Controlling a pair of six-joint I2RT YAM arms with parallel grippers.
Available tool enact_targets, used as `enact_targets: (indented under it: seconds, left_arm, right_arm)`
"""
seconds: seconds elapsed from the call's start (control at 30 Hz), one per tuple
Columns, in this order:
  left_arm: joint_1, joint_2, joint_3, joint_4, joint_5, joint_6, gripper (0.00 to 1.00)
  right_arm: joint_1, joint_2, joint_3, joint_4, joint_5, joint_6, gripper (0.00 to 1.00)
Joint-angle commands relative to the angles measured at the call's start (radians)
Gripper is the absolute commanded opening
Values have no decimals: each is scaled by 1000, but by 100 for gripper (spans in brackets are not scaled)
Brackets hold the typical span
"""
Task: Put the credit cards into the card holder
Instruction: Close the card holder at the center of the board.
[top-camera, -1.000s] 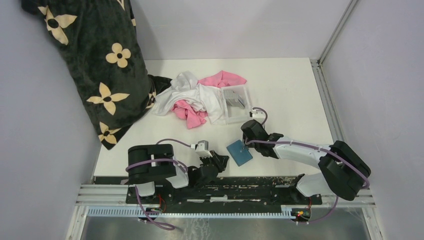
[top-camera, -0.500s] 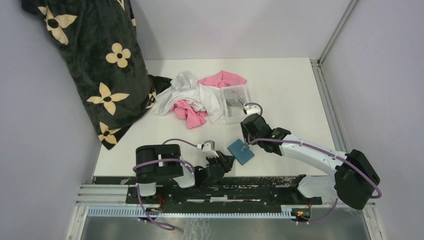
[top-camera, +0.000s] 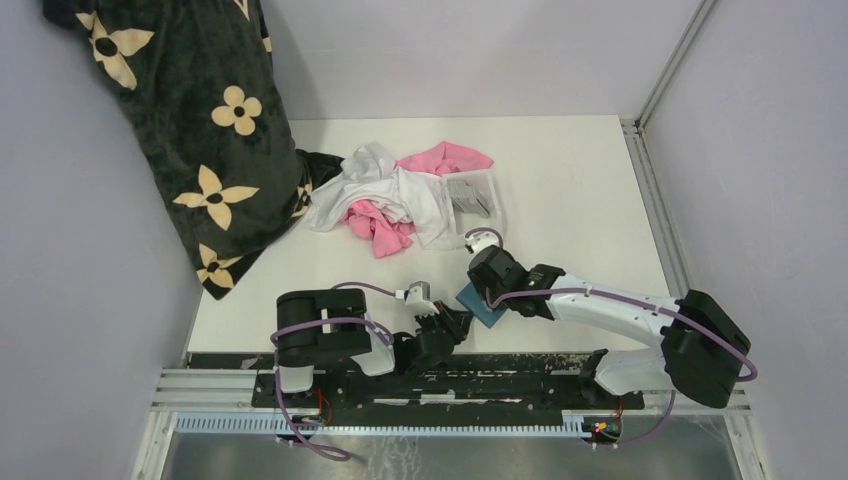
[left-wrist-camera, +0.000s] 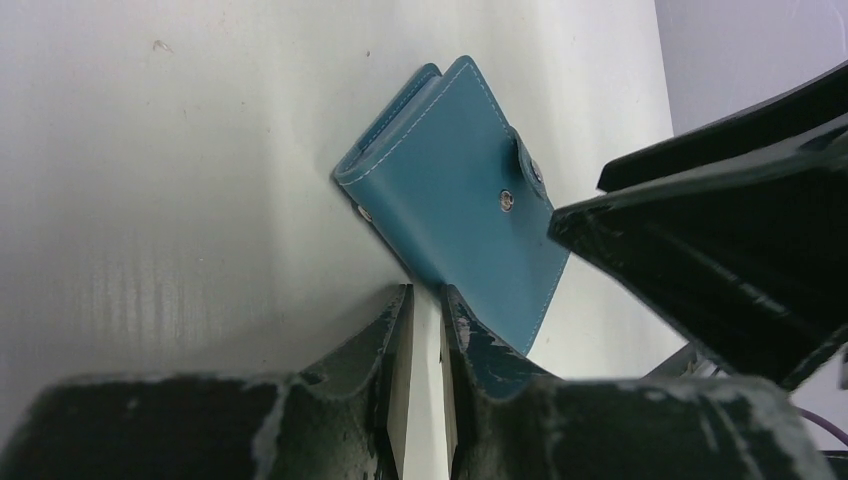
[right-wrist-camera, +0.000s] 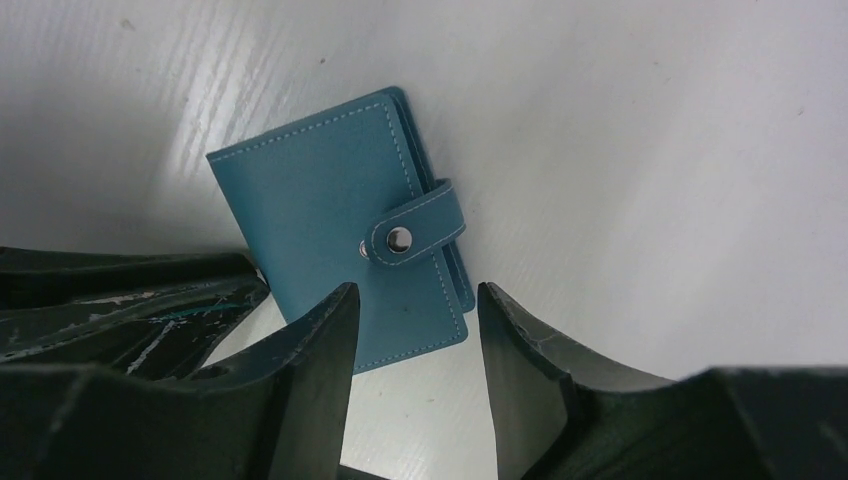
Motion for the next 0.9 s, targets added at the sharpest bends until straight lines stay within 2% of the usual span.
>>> enact_targets:
  seconds: [0.0, 0.43, 0.87]
  left_arm:
    - [-5, 6, 4, -149, -51, -24, 25]
    - [-3, -6, -9, -165, -72, -32, 26]
    - [1, -22, -22, -164, -75, -31, 26]
  right_arm:
    - [26, 46, 62, -20, 56, -28, 53]
    - [51, 151, 136, -29, 117, -62, 51]
    - [51, 195, 162, -35, 134, -73, 36]
